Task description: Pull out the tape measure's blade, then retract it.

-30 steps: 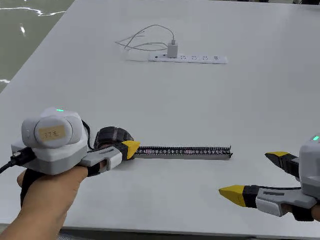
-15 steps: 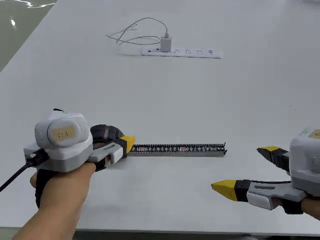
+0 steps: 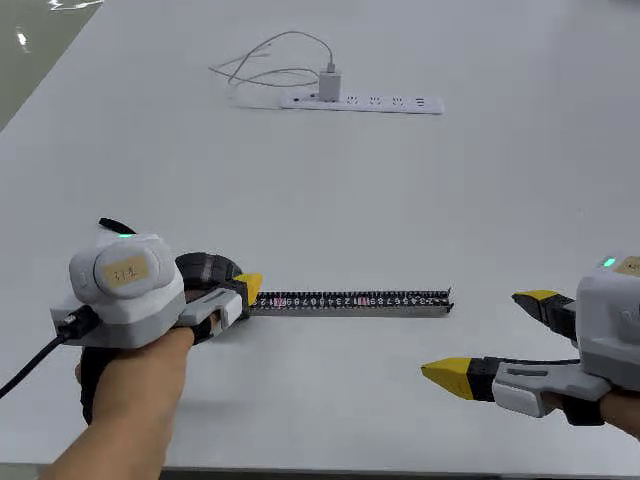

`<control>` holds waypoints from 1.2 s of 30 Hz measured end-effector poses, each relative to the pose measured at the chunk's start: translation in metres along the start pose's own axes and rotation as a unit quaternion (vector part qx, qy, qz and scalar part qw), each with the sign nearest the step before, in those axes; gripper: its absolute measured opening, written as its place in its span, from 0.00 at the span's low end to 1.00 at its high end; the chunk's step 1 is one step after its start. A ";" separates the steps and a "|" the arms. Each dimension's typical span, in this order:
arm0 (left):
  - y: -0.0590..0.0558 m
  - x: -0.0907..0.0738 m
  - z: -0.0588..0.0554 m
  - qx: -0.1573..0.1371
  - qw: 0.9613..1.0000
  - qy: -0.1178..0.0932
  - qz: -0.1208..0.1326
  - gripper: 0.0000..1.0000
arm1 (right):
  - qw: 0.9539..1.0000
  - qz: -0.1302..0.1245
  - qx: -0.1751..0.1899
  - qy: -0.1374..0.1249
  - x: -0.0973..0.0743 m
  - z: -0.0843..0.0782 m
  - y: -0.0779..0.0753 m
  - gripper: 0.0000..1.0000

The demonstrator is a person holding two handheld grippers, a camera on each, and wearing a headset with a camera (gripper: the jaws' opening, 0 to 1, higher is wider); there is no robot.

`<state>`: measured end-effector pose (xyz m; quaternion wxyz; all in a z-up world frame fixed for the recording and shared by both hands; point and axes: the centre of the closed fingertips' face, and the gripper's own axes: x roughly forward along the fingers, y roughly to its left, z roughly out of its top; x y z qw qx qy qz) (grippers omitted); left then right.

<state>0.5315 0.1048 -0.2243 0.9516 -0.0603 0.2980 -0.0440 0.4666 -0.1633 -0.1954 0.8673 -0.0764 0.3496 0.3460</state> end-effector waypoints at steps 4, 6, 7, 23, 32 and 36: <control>0.001 0.001 -0.004 0.004 1.000 0.005 0.005 0.66 | 1.000 0.001 -0.001 0.000 0.002 0.001 -0.001 0.85; -0.001 0.002 -0.005 -0.004 1.000 0.008 -0.004 0.64 | 1.000 0.001 -0.001 0.000 0.002 0.001 -0.001 0.85; -0.002 0.002 -0.005 -0.005 1.000 0.008 -0.005 0.62 | 1.000 0.002 -0.001 0.000 0.002 0.001 -0.001 0.85; -0.002 0.003 -0.006 -0.001 1.000 0.004 -0.004 0.60 | 1.000 0.012 -0.016 0.011 0.012 -0.003 -0.006 0.82; -0.002 0.002 -0.006 -0.001 1.000 0.005 -0.006 0.60 | 0.999 0.029 -0.036 0.023 0.026 -0.008 -0.018 0.68; -0.002 0.002 -0.006 0.000 1.000 0.007 -0.007 0.59 | 0.996 0.033 -0.072 0.028 0.035 -0.009 -0.031 0.60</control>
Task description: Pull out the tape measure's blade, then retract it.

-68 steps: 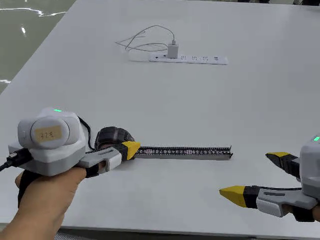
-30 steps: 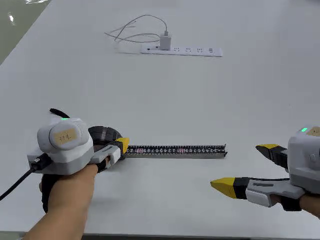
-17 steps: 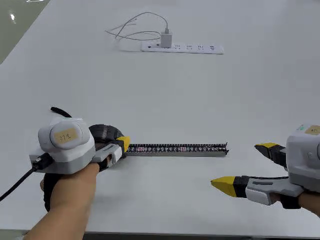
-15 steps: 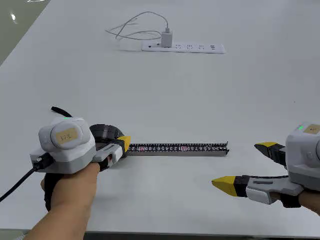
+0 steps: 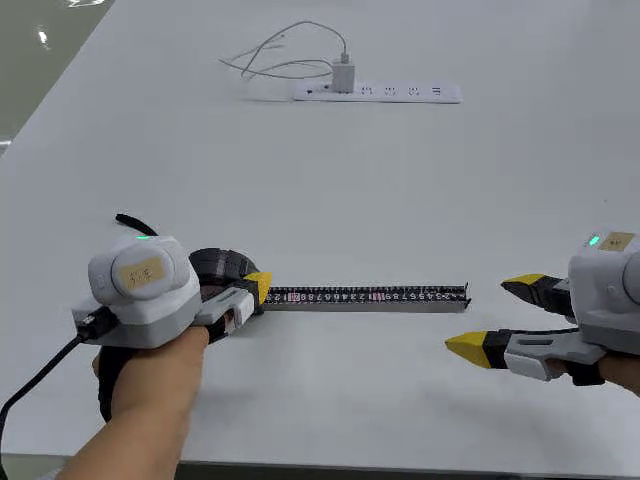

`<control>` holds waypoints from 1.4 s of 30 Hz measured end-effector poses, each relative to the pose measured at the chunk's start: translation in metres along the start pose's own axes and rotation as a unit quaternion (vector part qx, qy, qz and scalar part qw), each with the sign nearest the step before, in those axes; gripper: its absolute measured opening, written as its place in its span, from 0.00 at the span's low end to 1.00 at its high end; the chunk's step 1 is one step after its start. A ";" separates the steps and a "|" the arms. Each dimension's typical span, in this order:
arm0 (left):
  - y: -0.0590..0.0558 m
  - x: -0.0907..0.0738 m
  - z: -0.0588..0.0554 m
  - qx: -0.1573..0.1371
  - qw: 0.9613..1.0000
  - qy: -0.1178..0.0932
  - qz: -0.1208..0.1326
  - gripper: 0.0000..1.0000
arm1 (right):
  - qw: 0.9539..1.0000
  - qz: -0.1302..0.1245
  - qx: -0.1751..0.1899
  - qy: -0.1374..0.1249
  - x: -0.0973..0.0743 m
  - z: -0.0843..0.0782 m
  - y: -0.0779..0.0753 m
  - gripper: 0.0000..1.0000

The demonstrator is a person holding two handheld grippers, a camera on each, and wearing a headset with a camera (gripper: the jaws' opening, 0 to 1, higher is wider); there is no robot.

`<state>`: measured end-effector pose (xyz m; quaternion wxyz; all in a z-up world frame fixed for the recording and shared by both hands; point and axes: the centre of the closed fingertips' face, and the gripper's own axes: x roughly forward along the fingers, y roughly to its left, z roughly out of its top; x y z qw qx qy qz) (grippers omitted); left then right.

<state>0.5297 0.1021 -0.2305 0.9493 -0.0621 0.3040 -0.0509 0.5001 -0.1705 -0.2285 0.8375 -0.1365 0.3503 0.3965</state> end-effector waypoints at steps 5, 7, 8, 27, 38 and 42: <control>0.001 0.000 0.000 0.002 1.000 0.001 0.000 0.59 | 1.000 0.000 -0.024 0.008 0.004 0.001 -0.014 0.55; 0.001 0.001 0.000 0.002 1.000 0.002 0.000 0.59 | 0.999 0.003 -0.030 0.010 0.007 0.001 -0.018 0.54; 0.001 0.001 0.000 0.002 1.000 0.001 0.000 0.59 | 0.999 0.005 -0.037 0.012 0.008 0.001 -0.020 0.52; 0.002 0.003 0.000 0.003 1.000 0.004 -0.001 0.59 | 0.974 0.135 -0.184 0.011 0.027 0.001 -0.011 0.19; 0.002 0.003 0.000 0.004 1.000 0.006 -0.001 0.59 | 0.948 0.202 -0.240 0.043 0.033 -0.007 -0.013 0.13; 0.002 0.003 0.000 0.003 1.000 0.006 -0.001 0.59 | 0.939 0.213 -0.265 0.052 0.035 -0.008 -0.015 0.11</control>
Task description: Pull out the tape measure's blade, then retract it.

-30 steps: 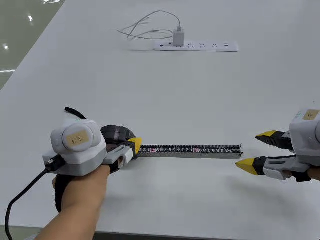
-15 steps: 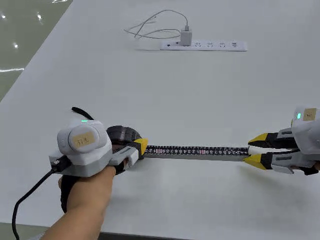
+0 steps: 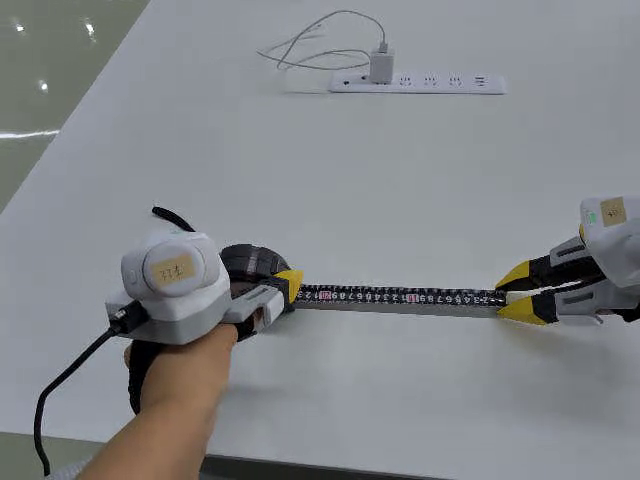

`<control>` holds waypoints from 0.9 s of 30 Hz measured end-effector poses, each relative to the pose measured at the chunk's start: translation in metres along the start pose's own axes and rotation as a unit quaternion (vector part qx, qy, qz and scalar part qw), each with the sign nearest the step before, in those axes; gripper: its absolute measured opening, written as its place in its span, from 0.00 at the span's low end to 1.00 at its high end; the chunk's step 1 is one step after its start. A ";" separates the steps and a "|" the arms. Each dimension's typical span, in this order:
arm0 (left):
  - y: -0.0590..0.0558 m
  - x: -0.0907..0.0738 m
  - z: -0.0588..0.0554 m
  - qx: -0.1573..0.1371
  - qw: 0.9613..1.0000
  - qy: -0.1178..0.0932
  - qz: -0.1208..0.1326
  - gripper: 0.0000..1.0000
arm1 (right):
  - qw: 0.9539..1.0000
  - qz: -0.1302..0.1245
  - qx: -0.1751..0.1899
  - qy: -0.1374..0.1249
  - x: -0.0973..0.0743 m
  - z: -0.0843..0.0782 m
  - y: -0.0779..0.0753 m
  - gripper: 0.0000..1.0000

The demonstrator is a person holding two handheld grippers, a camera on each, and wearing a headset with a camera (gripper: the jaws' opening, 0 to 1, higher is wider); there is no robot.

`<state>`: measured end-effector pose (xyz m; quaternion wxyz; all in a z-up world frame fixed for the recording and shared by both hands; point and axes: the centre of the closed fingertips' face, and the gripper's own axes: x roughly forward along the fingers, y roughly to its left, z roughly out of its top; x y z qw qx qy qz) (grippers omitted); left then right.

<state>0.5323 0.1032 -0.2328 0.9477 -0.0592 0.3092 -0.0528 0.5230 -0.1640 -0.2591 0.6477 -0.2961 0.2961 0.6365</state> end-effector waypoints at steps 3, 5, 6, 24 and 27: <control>0.000 0.000 0.000 0.001 1.000 0.000 -0.001 0.59 | 1.000 0.008 -0.006 -0.004 0.000 0.000 0.002 0.11; -0.001 0.000 0.000 0.001 1.000 0.001 0.000 0.59 | 1.000 0.011 -0.010 -0.011 -0.001 0.000 0.002 0.10; -0.001 0.000 0.000 0.001 1.000 0.001 0.000 0.59 | 1.000 0.011 -0.010 -0.016 -0.001 0.000 0.002 0.10; 0.000 0.000 -0.001 0.000 1.000 0.002 -0.001 0.58 | 1.000 0.007 -0.001 -0.025 -0.001 0.001 0.001 0.08; 0.000 0.000 -0.001 0.000 1.000 0.002 -0.001 0.58 | 1.000 0.006 -0.001 -0.024 -0.001 0.001 0.001 0.08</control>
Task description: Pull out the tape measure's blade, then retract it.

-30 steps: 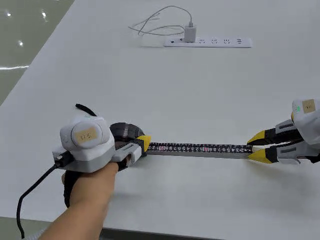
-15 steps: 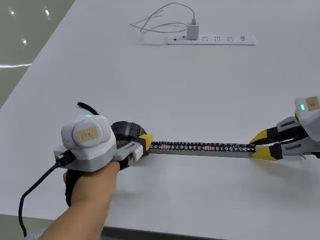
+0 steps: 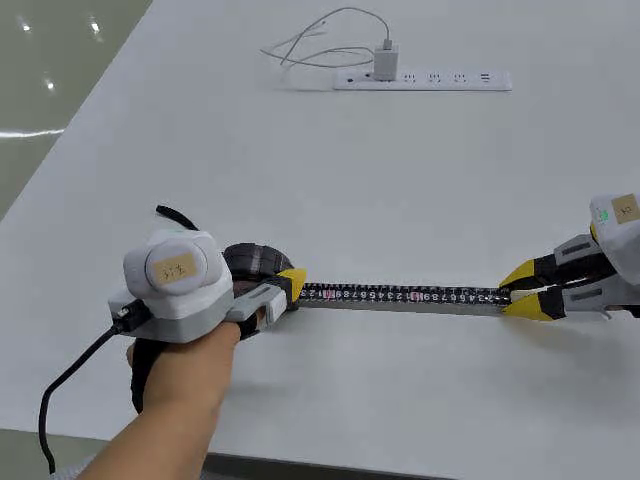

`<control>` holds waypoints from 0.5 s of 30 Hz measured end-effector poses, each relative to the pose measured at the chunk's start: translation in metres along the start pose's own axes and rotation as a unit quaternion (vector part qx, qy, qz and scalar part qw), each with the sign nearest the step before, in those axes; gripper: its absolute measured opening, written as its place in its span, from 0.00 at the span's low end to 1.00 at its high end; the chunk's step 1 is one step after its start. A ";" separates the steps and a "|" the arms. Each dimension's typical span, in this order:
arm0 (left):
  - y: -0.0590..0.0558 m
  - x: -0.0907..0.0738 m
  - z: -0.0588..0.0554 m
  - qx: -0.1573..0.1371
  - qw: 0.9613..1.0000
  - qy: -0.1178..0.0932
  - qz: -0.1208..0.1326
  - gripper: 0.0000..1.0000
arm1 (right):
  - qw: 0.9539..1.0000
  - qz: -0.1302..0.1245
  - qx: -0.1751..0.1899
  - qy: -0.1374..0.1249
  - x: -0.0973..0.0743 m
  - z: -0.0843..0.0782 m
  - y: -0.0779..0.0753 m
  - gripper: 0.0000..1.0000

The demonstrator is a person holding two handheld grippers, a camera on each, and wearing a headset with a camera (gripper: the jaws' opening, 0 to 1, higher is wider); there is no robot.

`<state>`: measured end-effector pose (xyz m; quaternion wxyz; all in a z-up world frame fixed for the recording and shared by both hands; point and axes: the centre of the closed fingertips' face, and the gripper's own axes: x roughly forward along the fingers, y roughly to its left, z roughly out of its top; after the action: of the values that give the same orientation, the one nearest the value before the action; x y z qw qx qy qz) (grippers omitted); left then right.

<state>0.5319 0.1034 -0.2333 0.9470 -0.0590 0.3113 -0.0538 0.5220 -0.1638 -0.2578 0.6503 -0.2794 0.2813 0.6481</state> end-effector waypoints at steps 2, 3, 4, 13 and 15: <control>0.000 0.000 0.000 0.001 1.000 0.000 0.000 0.58 | 1.000 0.000 -0.001 0.000 0.000 0.000 0.000 0.08; 0.000 0.000 0.000 0.001 1.000 0.000 0.000 0.58 | 1.000 -0.001 0.000 0.000 0.000 0.000 0.000 0.08; 0.000 0.000 0.000 0.001 1.000 -0.002 0.000 0.58 | 1.000 0.000 0.003 -0.001 0.000 0.000 0.000 0.08; 0.000 -0.001 0.000 0.001 1.000 0.001 -0.001 0.57 | 1.000 -0.002 0.001 -0.003 0.007 0.006 -0.001 0.07; 0.000 -0.001 0.000 0.003 1.000 0.000 -0.001 0.57 | 1.000 -0.001 -0.002 -0.005 0.010 0.010 -0.001 0.07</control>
<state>0.5314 0.1032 -0.2323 0.9470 -0.0569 0.3112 -0.0554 0.5227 -0.1500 -0.2585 0.6516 -0.2778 0.2770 0.6493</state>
